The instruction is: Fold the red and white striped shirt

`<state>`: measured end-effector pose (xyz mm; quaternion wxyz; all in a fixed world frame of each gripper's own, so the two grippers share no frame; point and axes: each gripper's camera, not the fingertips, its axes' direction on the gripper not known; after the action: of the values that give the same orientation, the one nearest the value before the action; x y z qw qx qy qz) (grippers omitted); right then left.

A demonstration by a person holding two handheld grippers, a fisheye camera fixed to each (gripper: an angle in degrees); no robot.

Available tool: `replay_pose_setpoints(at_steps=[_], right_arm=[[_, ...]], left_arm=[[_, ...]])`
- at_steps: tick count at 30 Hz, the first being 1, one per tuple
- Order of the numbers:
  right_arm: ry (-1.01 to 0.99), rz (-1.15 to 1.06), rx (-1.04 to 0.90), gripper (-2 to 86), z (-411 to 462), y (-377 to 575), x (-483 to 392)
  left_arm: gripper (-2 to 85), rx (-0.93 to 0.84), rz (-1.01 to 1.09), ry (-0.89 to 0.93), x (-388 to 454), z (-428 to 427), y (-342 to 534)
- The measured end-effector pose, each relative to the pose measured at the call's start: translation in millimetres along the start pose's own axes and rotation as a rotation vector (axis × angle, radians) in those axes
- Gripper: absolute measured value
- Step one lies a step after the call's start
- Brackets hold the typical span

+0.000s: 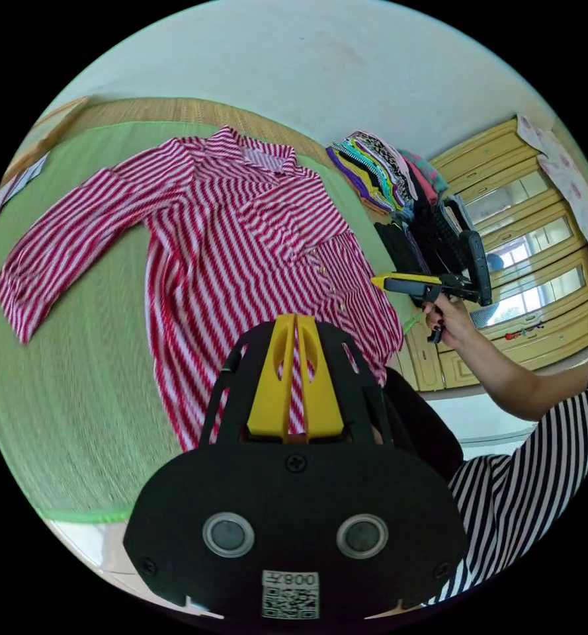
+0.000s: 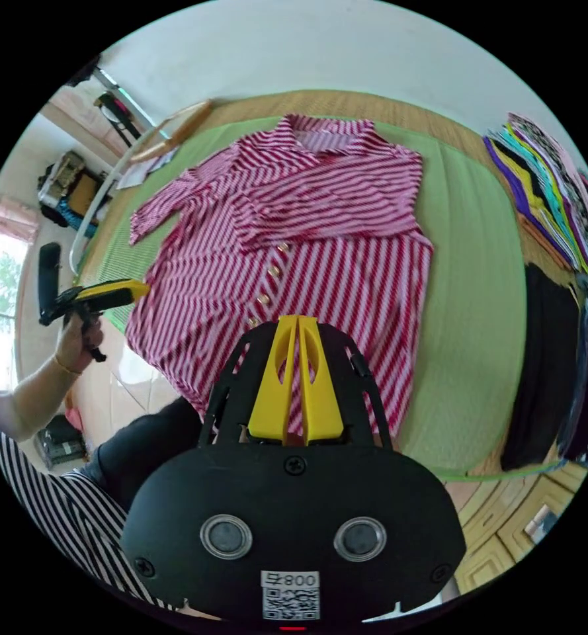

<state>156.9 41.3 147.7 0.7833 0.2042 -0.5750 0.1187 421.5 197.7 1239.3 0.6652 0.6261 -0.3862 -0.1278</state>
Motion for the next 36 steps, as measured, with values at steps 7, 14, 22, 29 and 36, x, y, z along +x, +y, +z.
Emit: replay_pose_setpoints(at_steps=[7,14,22,29,36], right_arm=[[-0.087,-0.086,0.013,0.1,49.2,-73.7,-25.1],[-0.108,-0.11,-0.017,0.1,99.1,-101.6,-23.0],[-0.156,-0.126,-0.016,0.1,115.6,-95.6,-16.1],[-0.134,-0.14,-0.012,0.2,121.2,-100.7,-23.0],[-0.139,-0.156,0.018,0.2,131.7,-113.6,-37.5]], left_arm=[[0.1,0.001,0.07,-0.053,-9.0,18.7,-104.7],[0.1,-0.082,0.057,-0.141,-35.7,31.6,-148.4],[0.1,-0.004,-0.01,-0.085,-64.4,0.3,-153.6],[0.3,0.047,-0.027,-0.065,-72.2,-31.0,-158.2],[2.3,0.202,-0.151,-0.052,-96.0,-106.1,-114.3]])
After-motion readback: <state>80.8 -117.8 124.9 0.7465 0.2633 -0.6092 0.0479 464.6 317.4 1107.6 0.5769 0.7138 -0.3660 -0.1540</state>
